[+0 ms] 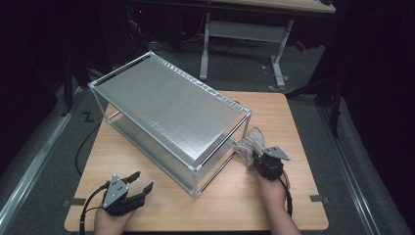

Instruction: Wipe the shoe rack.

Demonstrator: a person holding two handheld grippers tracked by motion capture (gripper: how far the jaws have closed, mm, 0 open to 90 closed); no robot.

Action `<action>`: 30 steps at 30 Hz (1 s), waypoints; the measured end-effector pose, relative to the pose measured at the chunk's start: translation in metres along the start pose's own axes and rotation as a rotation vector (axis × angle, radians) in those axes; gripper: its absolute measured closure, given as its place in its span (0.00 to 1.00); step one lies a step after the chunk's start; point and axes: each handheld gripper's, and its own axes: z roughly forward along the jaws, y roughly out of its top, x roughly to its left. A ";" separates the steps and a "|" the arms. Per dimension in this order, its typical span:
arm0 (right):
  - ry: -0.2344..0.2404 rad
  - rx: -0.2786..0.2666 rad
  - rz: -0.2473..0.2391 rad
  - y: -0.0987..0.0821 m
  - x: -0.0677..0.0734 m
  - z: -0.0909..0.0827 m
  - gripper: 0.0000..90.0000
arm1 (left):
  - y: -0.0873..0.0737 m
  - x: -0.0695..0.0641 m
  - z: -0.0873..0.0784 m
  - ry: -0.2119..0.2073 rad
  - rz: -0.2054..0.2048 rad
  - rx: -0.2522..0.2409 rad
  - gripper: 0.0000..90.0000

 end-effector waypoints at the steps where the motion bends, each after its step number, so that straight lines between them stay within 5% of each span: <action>1: -0.013 -0.004 0.012 -0.001 -0.005 -0.001 0.75 | 0.000 0.000 0.000 0.000 0.000 0.000 0.43; 4: -0.063 -0.039 0.057 0.000 -0.019 -0.007 0.75 | 0.000 0.000 0.000 -0.001 -0.002 0.001 0.43; 8: -0.074 -0.060 0.085 0.005 -0.028 -0.008 0.75 | 0.000 -0.001 0.002 -0.006 0.009 0.007 0.43; 19: -0.013 -0.105 0.085 0.026 -0.004 0.003 0.75 | 0.000 0.000 0.001 -0.003 -0.002 0.004 0.43; 30: 0.032 -0.280 0.113 0.074 -0.004 -0.039 0.75 | 0.000 -0.001 0.001 -0.008 0.002 0.005 0.43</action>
